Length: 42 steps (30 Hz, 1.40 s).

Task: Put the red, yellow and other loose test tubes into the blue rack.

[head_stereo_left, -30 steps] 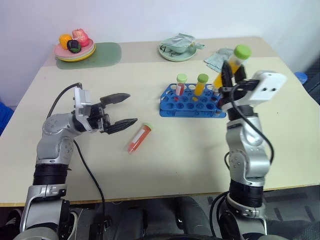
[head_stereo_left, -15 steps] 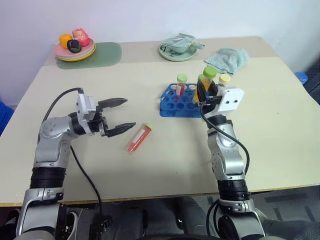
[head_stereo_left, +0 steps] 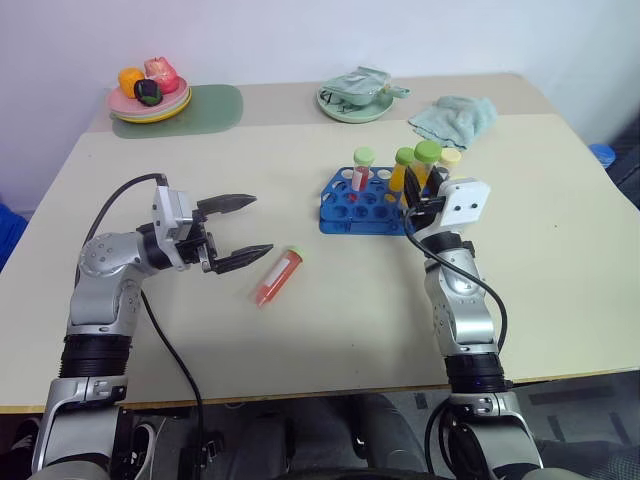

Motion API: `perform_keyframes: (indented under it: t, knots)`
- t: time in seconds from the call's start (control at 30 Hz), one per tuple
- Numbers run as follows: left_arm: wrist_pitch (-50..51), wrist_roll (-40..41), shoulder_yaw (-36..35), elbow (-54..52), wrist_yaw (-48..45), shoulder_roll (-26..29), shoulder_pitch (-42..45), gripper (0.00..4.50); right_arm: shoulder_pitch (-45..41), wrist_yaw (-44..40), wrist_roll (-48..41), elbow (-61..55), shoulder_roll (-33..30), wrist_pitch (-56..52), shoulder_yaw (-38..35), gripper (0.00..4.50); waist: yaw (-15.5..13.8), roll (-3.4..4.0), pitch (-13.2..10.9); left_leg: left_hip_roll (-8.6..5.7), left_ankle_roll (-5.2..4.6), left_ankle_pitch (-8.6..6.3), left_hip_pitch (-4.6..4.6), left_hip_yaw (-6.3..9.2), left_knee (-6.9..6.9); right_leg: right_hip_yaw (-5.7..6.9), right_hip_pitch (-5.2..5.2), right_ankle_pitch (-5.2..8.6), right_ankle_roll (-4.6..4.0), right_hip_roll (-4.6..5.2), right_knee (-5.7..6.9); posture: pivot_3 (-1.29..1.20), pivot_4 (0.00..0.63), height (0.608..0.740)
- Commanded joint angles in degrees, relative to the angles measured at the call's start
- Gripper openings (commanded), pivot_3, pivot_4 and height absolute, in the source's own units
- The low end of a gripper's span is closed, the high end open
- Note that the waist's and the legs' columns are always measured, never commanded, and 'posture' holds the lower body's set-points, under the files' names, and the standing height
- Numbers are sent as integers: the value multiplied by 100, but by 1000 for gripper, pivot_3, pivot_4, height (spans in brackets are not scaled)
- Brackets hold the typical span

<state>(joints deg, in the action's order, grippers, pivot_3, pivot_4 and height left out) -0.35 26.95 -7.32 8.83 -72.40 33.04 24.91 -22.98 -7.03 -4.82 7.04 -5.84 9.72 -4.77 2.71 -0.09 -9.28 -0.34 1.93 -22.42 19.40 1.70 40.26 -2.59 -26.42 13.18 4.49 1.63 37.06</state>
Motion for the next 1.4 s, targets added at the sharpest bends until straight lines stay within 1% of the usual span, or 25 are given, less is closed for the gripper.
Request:
perform_keyframes:
  t: [0.03, 0.27, 1.07, 1.2, 1.27, 1.33, 1.4]
  knots:
    - [9, 101, 2, -183, -5, 5, 15, 4500, -173, 2, -6, -17, -46, 217, -47, 850, 2, 0, 0, 0, 0, 0, 0, 0, 0, 0, -1, 0, 0, 0, 0, 0, 150, 740]
    - [53, 130, -13, -188, -9, 13, 37, 4500, -186, 4, 4, 166, -4, 310, -6, 850, -4, 0, 0, 1, 0, 0, 1, 0, 0, 0, 0, 0, 0, 1, 0, 0, 150, 740]
    - [166, 137, -27, -264, 2, 28, 70, 4500, -10, 30, 115, 253, 108, 349, 168, 850, -1, 0, 0, 2, 0, 0, 0, 0, 0, 0, 0, 0, 0, 1, 0, 0, 150, 740]
    - [161, 139, -21, -290, 20, 19, 61, 4500, 47, -17, 22, 344, 147, 386, 117, 850, -2, 0, 0, 2, 0, 0, 0, 1, 0, 0, 0, 0, 0, 1, 0, 0, 150, 740]
    - [169, 147, -25, -301, 26, 21, 55, 4500, 60, -38, 14, 354, 134, 396, 103, 1825, -4, 0, 0, 2, 0, 0, 0, 1, 0, 0, 0, 0, 0, 1, 0, 0, 150, 740]
    - [171, 148, -27, -313, 32, 26, 46, 4500, 62, -104, -66, 358, 133, 387, 78, 2663, 0, 0, 0, 2, 0, 0, 0, 0, 0, 0, 0, 0, 0, 1, 0, 0, 150, 740]
    - [182, 164, -31, -330, 35, 34, 36, 4500, 65, -31, -68, 323, 143, 346, 43, 3624, 1, 0, 0, 2, 0, 0, 0, 1, 0, 0, 0, 0, 0, 1, 0, 0, 150, 740]
